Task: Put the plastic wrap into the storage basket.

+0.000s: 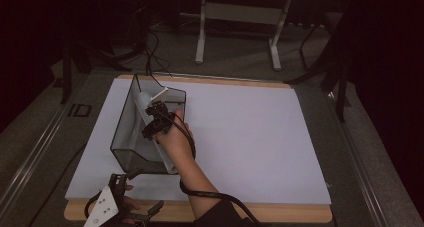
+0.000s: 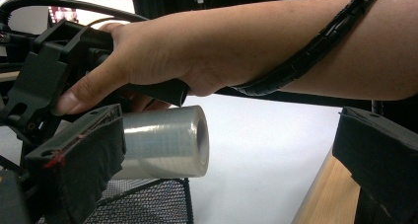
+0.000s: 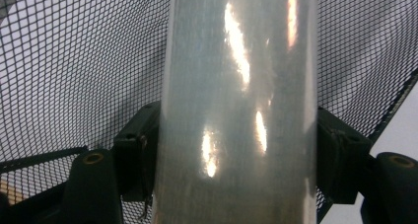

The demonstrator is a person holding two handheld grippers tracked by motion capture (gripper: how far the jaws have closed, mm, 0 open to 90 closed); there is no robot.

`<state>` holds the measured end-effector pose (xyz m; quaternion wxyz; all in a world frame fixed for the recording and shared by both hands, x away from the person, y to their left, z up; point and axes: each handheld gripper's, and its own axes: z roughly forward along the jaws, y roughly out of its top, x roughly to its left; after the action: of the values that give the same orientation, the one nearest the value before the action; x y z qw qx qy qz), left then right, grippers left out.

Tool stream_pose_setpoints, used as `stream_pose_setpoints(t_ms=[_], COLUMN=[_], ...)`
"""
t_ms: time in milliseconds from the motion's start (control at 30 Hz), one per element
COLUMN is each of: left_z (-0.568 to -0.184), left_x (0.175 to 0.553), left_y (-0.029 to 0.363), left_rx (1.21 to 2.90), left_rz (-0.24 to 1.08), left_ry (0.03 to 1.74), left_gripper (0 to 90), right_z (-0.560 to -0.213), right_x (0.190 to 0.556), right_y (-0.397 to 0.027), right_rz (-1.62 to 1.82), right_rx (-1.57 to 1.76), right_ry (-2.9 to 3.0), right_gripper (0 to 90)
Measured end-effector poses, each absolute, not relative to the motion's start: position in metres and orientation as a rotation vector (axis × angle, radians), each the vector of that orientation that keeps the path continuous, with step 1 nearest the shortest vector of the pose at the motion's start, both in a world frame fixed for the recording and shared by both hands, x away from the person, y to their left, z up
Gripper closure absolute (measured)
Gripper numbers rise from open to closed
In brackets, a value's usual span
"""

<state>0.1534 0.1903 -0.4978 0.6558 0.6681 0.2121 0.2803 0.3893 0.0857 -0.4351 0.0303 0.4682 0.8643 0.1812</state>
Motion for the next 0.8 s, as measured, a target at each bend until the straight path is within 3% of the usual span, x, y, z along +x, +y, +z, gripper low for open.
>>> stream_pose_setpoints(t_ms=[133, 200, 300, 800], left_z=[-0.498, -0.498, -0.498, -0.498], left_x=[0.154, 0.154, 0.154, 0.153], left_y=[0.190, 0.190, 0.190, 0.190], left_rx=[1.515, 1.518, 1.519, 1.517], left_rz=[0.632, 0.631, 0.631, 0.629], left_ry=[0.480, 0.480, 0.477, 0.476], left_gripper=[0.1, 0.1, 0.1, 0.1], right_z=[-0.432, -0.429, -0.429, -0.435], right_x=[0.390, 0.392, 0.391, 0.394], right_y=[0.084, 0.083, 0.083, 0.074], right_rz=[0.595, 0.644, 0.641, 0.669], right_rx=[1.416, 1.437, 1.428, 1.412], right_ry=[2.628, 2.636, 2.625, 2.594], right_gripper=[29.2, 23.7, 26.4, 16.4])
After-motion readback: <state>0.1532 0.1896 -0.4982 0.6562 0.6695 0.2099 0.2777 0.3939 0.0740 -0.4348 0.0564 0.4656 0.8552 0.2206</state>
